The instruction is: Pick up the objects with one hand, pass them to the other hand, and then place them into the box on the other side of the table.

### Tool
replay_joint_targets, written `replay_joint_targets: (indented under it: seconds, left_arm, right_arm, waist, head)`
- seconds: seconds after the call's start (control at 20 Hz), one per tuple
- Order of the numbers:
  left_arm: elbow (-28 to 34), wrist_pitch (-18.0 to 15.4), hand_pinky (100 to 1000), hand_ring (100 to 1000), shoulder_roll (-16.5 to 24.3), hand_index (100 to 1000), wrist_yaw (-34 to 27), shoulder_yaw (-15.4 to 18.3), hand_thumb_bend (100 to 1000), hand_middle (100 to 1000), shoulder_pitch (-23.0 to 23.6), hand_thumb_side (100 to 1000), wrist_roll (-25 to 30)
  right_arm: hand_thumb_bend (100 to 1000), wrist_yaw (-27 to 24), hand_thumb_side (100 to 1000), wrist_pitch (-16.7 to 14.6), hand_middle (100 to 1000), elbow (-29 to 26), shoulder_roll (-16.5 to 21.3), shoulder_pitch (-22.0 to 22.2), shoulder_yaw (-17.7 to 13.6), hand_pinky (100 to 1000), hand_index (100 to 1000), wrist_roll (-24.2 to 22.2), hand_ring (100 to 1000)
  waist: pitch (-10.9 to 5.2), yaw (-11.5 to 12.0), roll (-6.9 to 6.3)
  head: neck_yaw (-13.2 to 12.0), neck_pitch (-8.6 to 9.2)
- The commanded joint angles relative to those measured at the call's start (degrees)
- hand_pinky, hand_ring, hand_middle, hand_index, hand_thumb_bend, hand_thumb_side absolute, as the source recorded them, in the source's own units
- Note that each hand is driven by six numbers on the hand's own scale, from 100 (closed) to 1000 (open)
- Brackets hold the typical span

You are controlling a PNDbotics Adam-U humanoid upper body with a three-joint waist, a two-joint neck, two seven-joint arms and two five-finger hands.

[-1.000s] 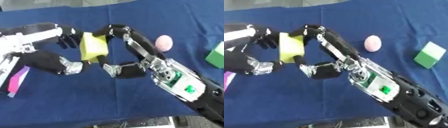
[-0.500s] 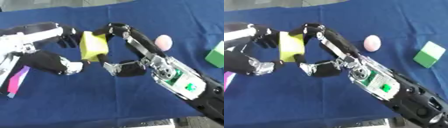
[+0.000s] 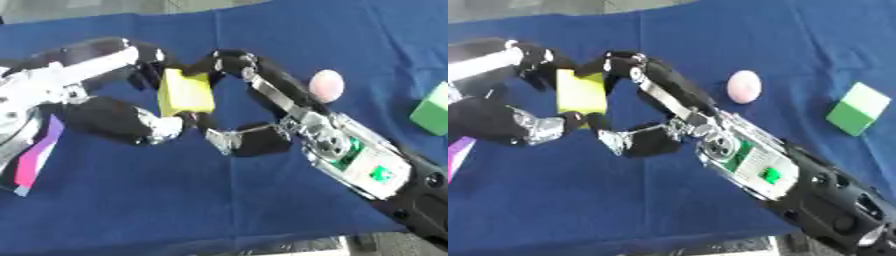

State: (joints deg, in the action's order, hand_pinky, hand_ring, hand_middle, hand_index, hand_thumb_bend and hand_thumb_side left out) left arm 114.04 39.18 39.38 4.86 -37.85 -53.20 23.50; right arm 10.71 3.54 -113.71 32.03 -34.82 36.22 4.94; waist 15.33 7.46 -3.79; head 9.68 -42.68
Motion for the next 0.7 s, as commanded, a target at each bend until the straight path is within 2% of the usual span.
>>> replay_joint_targets:
  seconds: [0.05,0.1,0.15,0.3,0.45,0.55,0.6,0.65,0.7]
  left_arm:
    - [0.55,1.0,772,691,-0.06,753,-0.8,-0.23,191,603,-1.01,339,0.34]
    - [0.55,1.23,749,652,-0.11,689,-0.86,-0.3,100,559,-0.98,264,0.46]
    - [0.55,1.52,740,642,-0.11,662,-0.84,-0.35,100,540,-0.96,226,0.58]
    - [0.55,1.99,716,613,-0.03,611,-0.27,-0.51,100,503,-0.95,207,1.15]
    - [0.55,2.11,713,613,0.07,620,0.67,-0.67,100,508,-0.88,140,2.46]
    - [0.55,2.21,713,614,0.07,631,1.05,-0.57,100,517,-0.89,138,3.49]
    - [0.55,2.32,714,616,0.08,643,1.18,-0.47,100,526,-0.88,143,3.83]
    - [0.55,2.47,729,635,0.1,717,1.27,-0.38,100,568,-0.83,223,4.14]
    - [0.55,2.6,729,635,0.12,717,1.29,-0.27,100,568,-0.79,223,4.42]
  right_arm:
    - [100,0.07,100,-0.13,467,-0.88,0.58,-0.83,-0.33,854,728,-0.02,631]
    - [100,0.28,100,-0.18,469,-0.88,0.62,-0.79,-0.32,854,730,0.03,633]
    - [100,0.54,100,-0.23,473,-0.88,0.68,-0.75,-0.32,855,734,0.07,637]
    - [100,1.31,100,-0.12,473,-0.88,0.8,-0.6,-0.32,856,734,0.25,637]
    - [100,1.71,100,-0.1,472,-0.88,0.9,-0.52,-0.26,856,733,0.33,636]
    - [100,1.98,100,-0.24,473,-0.88,0.99,-0.49,-0.37,855,733,0.44,636]
    - [100,2.15,100,-0.34,473,-0.88,1.05,-0.45,-0.43,855,733,0.51,636]
    - [100,2.3,100,-0.41,471,-0.88,1.11,-0.39,-0.45,856,732,0.55,635]
    - [100,2.4,100,-0.44,471,-0.88,1.15,-0.34,-0.45,856,732,0.57,635]
  waist:
    - [-0.81,-0.01,0.06]
    - [-0.8,-0.03,0.05]
    - [-0.8,-0.05,0.04]
    - [-0.81,-0.1,0.04]
    - [-0.83,-0.15,0.03]
    - [-0.81,-0.17,0.04]
    - [-0.81,-0.17,0.04]
    - [-0.8,-0.19,0.05]
    - [-0.79,-0.2,0.05]
  head:
    - [-0.21,0.23]
    - [-0.21,0.19]
    - [-0.19,0.15]
    - [-0.24,0.1]
    - [-0.29,0.18]
    - [-0.35,0.23]
    - [-0.37,0.24]
    - [-0.39,0.27]
    - [-0.4,0.28]
